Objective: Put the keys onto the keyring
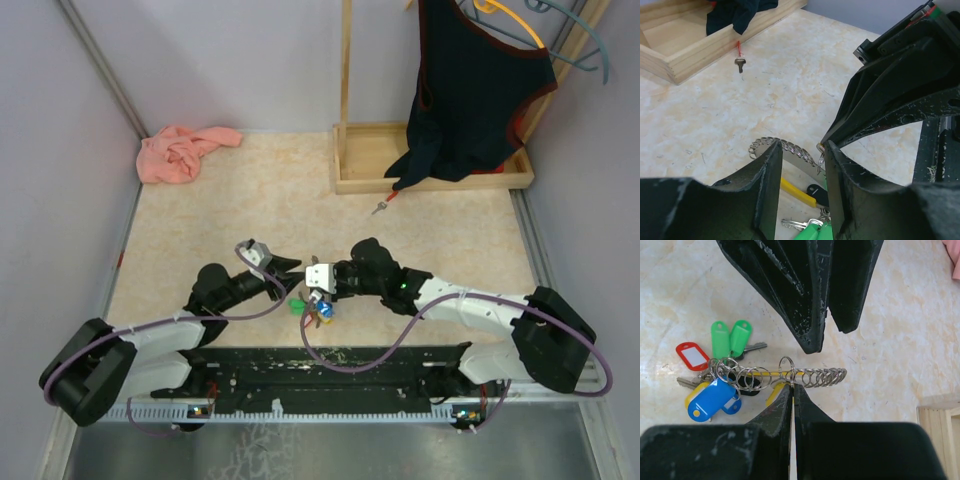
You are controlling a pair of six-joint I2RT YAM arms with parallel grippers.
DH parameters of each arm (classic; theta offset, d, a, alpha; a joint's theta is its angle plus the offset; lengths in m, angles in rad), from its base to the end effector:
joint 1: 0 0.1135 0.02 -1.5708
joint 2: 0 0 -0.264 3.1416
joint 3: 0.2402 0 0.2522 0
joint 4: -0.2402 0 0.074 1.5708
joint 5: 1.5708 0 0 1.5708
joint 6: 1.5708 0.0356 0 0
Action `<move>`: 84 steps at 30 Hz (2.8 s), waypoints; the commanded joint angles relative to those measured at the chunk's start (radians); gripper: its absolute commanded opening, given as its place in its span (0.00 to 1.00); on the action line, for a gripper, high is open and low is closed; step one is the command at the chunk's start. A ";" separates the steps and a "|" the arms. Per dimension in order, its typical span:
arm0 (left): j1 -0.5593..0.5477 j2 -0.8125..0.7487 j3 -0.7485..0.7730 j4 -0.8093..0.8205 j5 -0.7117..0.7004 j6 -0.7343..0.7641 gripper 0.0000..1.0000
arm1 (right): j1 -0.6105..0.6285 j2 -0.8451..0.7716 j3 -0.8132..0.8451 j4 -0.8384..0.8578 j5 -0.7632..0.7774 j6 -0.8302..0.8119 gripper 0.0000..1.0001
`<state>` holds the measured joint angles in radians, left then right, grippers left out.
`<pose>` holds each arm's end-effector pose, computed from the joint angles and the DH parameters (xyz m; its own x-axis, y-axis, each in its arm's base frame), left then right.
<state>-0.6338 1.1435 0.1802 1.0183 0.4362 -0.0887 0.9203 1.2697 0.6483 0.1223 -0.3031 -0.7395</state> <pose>0.1569 -0.1340 0.1927 -0.0335 -0.0750 -0.9966 0.8772 0.4757 -0.0653 0.1554 0.2218 0.2201 0.4046 -0.5304 -0.7450 -0.8737 0.0163 -0.4862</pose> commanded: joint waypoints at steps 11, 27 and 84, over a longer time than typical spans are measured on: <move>0.012 -0.042 0.054 -0.247 0.211 0.384 0.57 | 0.009 -0.052 0.077 -0.034 -0.013 -0.089 0.00; 0.016 0.054 0.162 -0.376 0.310 0.502 0.36 | 0.010 -0.052 0.079 -0.023 -0.037 -0.093 0.00; 0.017 -0.064 0.319 -0.155 0.166 -0.103 0.00 | -0.020 -0.181 0.093 -0.134 -0.060 0.076 0.00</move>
<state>-0.6216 1.1210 0.4446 0.7380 0.6041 -0.1612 0.8932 1.1110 0.6922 0.0532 -0.3134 -0.6842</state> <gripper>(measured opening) 0.005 0.007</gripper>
